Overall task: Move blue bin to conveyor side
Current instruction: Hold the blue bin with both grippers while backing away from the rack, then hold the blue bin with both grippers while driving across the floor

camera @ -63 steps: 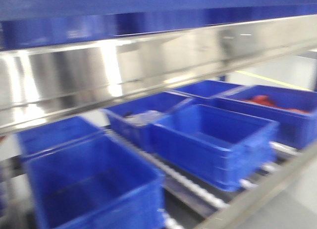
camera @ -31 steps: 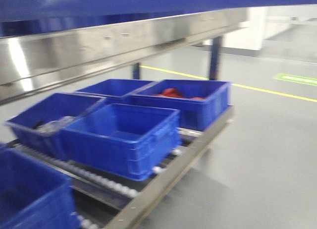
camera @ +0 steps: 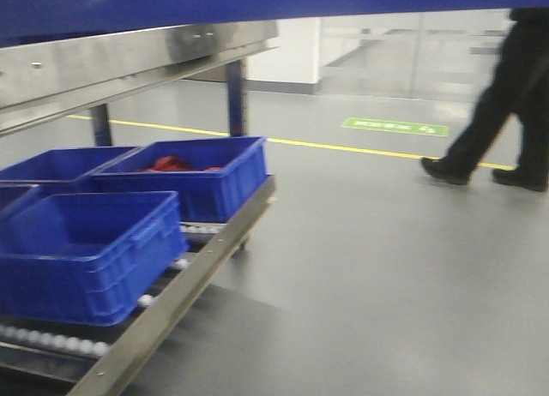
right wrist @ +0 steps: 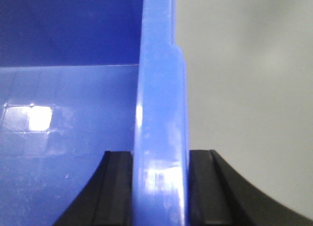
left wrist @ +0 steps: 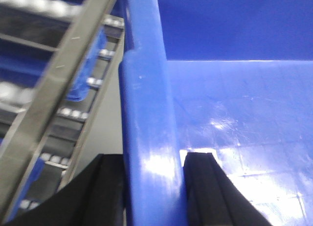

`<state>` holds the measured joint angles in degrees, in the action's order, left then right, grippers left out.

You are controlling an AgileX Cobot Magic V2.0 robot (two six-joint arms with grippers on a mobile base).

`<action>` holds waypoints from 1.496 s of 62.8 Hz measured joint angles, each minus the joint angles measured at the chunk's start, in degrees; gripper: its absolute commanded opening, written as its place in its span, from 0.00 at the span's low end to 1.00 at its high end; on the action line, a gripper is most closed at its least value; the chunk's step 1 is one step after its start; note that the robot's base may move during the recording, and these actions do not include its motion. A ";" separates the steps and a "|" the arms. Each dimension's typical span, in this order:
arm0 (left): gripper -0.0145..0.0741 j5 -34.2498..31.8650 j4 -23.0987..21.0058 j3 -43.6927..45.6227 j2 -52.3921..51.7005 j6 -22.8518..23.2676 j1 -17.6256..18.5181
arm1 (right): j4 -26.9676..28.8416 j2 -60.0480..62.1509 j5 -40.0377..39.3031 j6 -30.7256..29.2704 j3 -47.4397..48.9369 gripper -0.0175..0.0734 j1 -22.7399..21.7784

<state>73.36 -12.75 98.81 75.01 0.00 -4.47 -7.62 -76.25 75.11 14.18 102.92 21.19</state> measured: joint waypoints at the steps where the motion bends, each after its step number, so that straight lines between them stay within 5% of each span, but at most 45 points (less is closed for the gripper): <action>1: 0.14 0.00 0.00 0.00 0.00 0.00 0.00 | 0.00 0.00 0.00 0.00 0.00 0.11 0.00; 94: 0.14 0.00 0.00 -0.05 0.00 0.00 0.00 | 0.00 0.12 0.00 0.00 0.00 0.11 0.00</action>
<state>73.36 -12.75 98.76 75.01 0.00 -4.47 -7.62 -76.13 75.11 14.18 102.92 21.19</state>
